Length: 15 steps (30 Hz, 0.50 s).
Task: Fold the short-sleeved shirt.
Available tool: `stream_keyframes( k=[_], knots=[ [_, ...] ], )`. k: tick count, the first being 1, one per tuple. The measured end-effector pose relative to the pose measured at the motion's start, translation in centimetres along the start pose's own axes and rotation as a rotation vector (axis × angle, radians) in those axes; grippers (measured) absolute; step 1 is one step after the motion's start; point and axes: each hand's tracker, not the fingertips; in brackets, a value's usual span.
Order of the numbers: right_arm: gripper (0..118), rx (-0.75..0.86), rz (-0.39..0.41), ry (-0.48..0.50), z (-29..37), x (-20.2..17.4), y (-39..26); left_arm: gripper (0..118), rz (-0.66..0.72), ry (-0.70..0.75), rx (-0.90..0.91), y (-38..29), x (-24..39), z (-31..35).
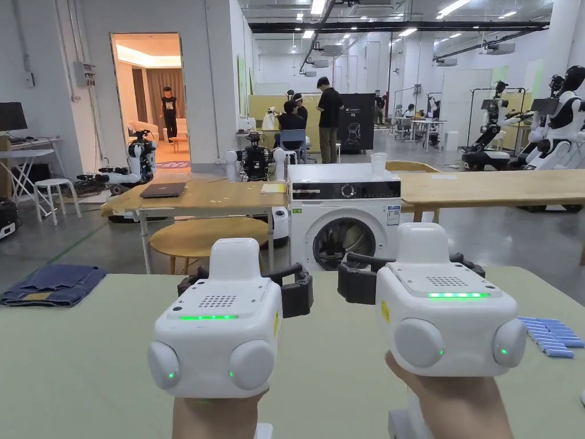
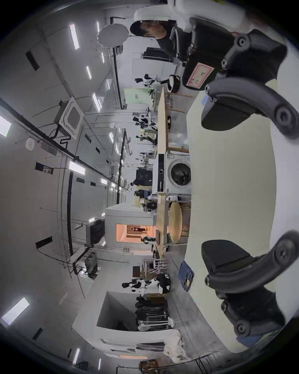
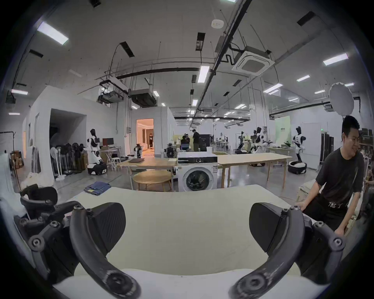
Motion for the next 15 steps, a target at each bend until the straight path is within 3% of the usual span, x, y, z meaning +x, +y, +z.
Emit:
stream_keyframes(
  k=[11, 15],
  knots=[
    [118, 0.006, -0.001, 0.069, 1.5, -0.8, 0.2, 108, -0.004, 0.004, -0.027, -1.0, 0.0, -0.1],
    [118, 0.017, 0.018, 0.052, 1.9, -1.1, 0.1, 108, 0.007, 0.013, -0.027, -1.1, 0.1, -0.1]
  ],
)
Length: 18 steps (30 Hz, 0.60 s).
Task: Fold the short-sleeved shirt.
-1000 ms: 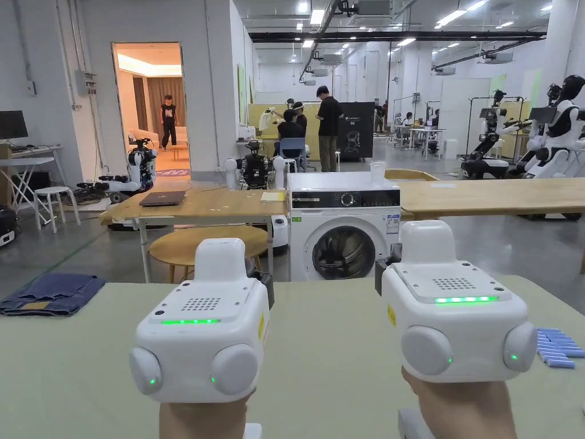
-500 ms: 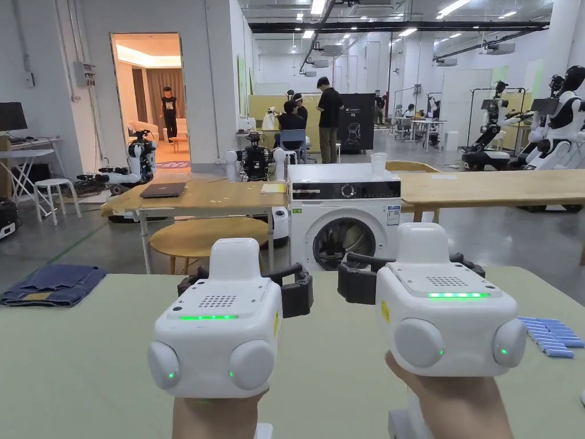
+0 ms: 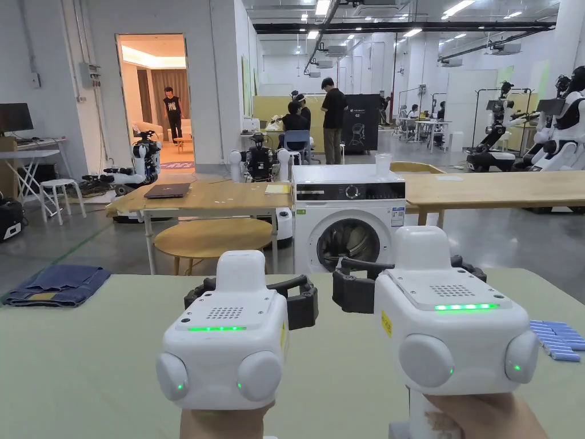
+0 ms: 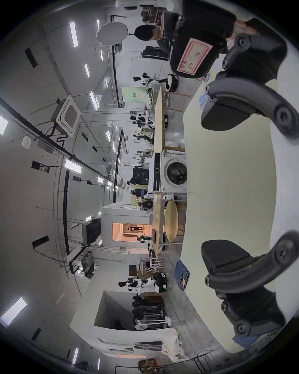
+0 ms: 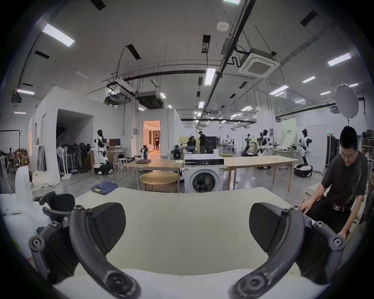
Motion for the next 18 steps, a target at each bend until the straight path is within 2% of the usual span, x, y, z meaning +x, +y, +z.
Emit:
stream_keyframes(
  k=[5, 9, 13, 14, 16, 17, 18],
  knots=[
    [118, -0.017, -0.023, 0.011, 0.5, -0.3, 0.0, 108, -0.013, -0.005, 0.003, 0.0, 0.1, 0.2],
    [118, 0.019, -0.003, -0.055, 0.7, -0.8, -0.1, 109, -0.005, -0.001, -0.006, -0.1, 0.0, 0.1],
    [118, 0.039, 0.045, -0.057, 0.8, -1.0, -0.1, 109, -0.004, -0.001, -0.006, -0.1, -0.1, 0.3],
    [118, 0.032, 0.087, -0.104, 0.7, -1.2, -0.2, 109, -0.008, -0.001, -0.006, -0.1, -0.1, 0.3],
    [118, 0.069, 0.135, -0.131, 0.8, -1.6, -0.7, 109, -0.014, 0.001, -0.008, -0.1, -0.1, 0.2],
    [118, 0.082, 0.168, -0.193, 0.7, -1.9, -0.9, 109, -0.016, 0.001, -0.008, -0.1, -0.1, 0.2],
    [118, 0.052, 0.154, -0.180, 0.3, -1.9, -1.1, 109, -0.015, 0.001, -0.007, -0.1, -0.2, 0.2]
  ],
)
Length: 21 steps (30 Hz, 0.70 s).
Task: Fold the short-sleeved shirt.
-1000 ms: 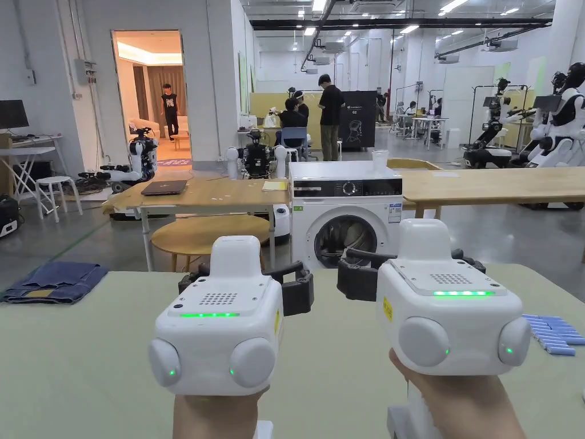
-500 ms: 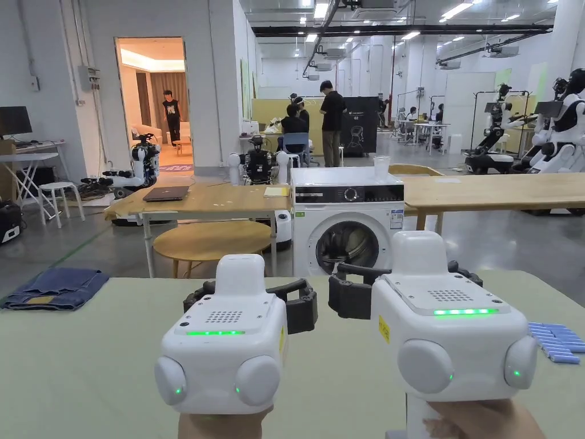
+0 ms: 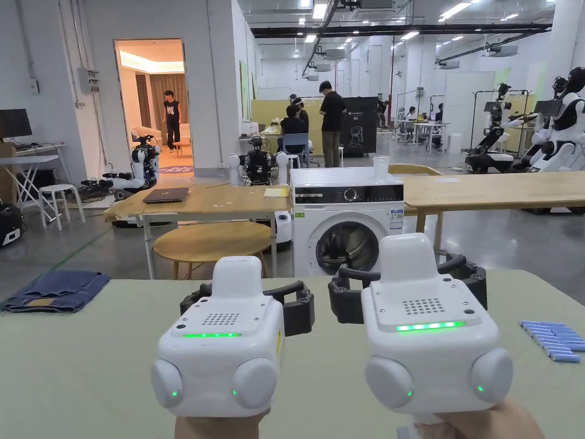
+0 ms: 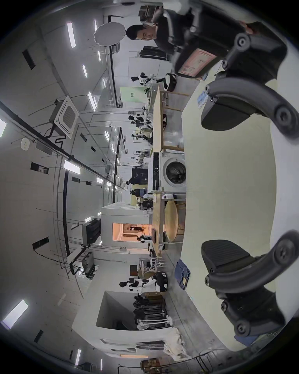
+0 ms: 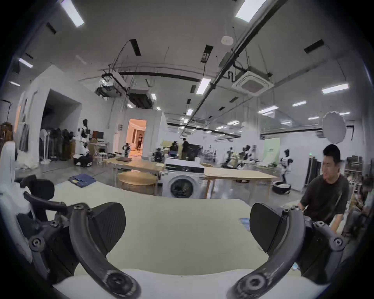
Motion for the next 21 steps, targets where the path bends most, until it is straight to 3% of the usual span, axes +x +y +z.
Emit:
stream_keyframes(
  k=[1, 4, 7, 14, 21],
  knots=[
    [118, -0.025, -0.017, 0.072, -0.1, 0.3, -0.1, 109, 0.003, 0.001, 0.003, 0.0, 0.0, 0.1],
    [118, -0.051, -0.084, 0.103, -0.1, 0.9, -0.1, 109, 0.002, -0.002, 0.002, 0.1, -0.1, 0.1],
    [118, -0.033, -0.166, 0.051, 0.2, 1.2, 0.2, 108, -0.012, 0.009, -0.002, 0.1, -0.1, 0.1],
    [118, -0.019, -0.125, 0.043, 0.0, 1.3, 0.3, 109, 0.005, 0.016, 0.004, 0.0, -0.6, 0.2],
    [118, -0.046, -0.134, 0.045, -0.7, 2.0, -0.3, 109, 0.012, 0.034, 0.009, -0.2, -1.9, 0.5]
  ],
)
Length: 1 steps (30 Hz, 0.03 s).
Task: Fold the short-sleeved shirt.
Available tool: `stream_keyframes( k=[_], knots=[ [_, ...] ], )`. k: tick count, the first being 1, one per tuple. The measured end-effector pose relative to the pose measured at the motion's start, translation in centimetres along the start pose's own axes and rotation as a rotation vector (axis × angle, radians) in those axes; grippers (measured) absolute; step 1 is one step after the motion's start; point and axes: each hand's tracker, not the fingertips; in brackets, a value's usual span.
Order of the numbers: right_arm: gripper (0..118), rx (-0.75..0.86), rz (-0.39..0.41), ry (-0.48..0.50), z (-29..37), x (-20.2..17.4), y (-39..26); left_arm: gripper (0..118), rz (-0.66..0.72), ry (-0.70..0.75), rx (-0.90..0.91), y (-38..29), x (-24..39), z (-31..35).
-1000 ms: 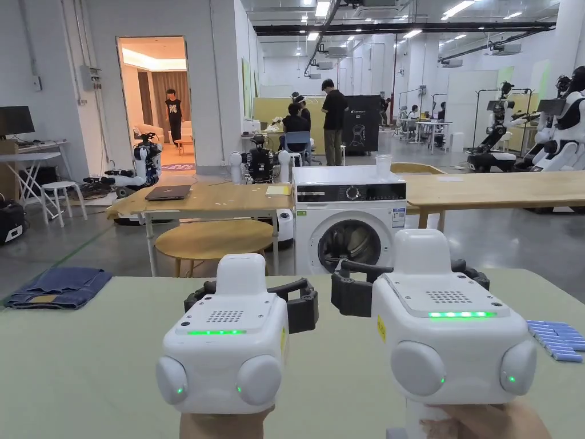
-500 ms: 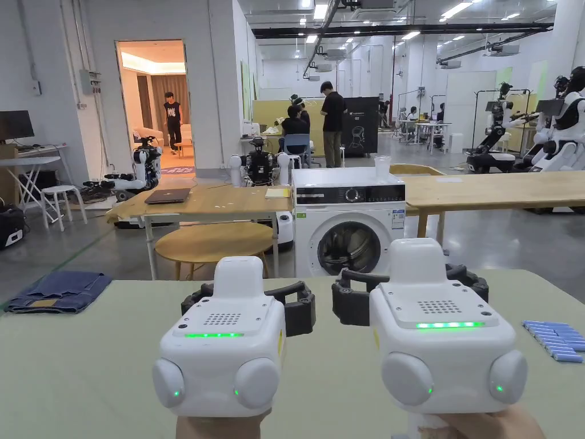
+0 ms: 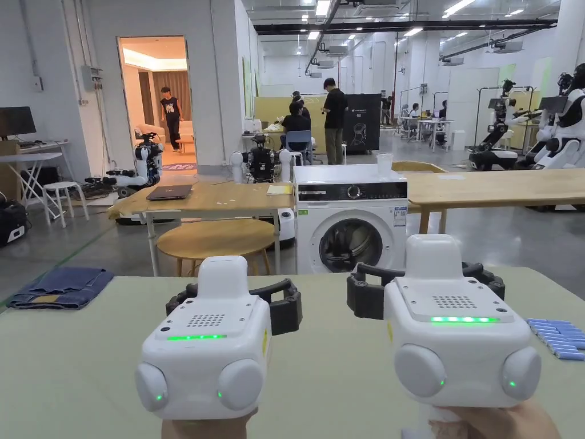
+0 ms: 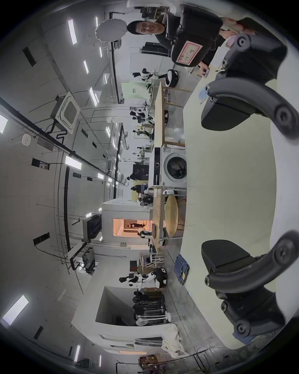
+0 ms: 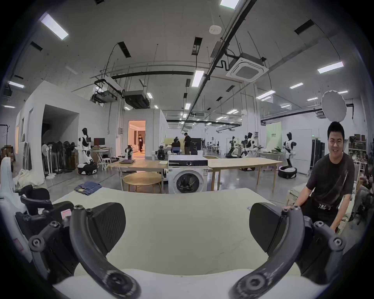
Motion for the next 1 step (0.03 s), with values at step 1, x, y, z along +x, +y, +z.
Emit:
stream_keyframes(
  k=[1],
  knots=[
    [118, -0.002, -0.001, -0.002, -0.03, 0.04, -0.03, 109, 0.002, 0.006, -0.001, -0.03, -0.16, -0.04]
  ],
)
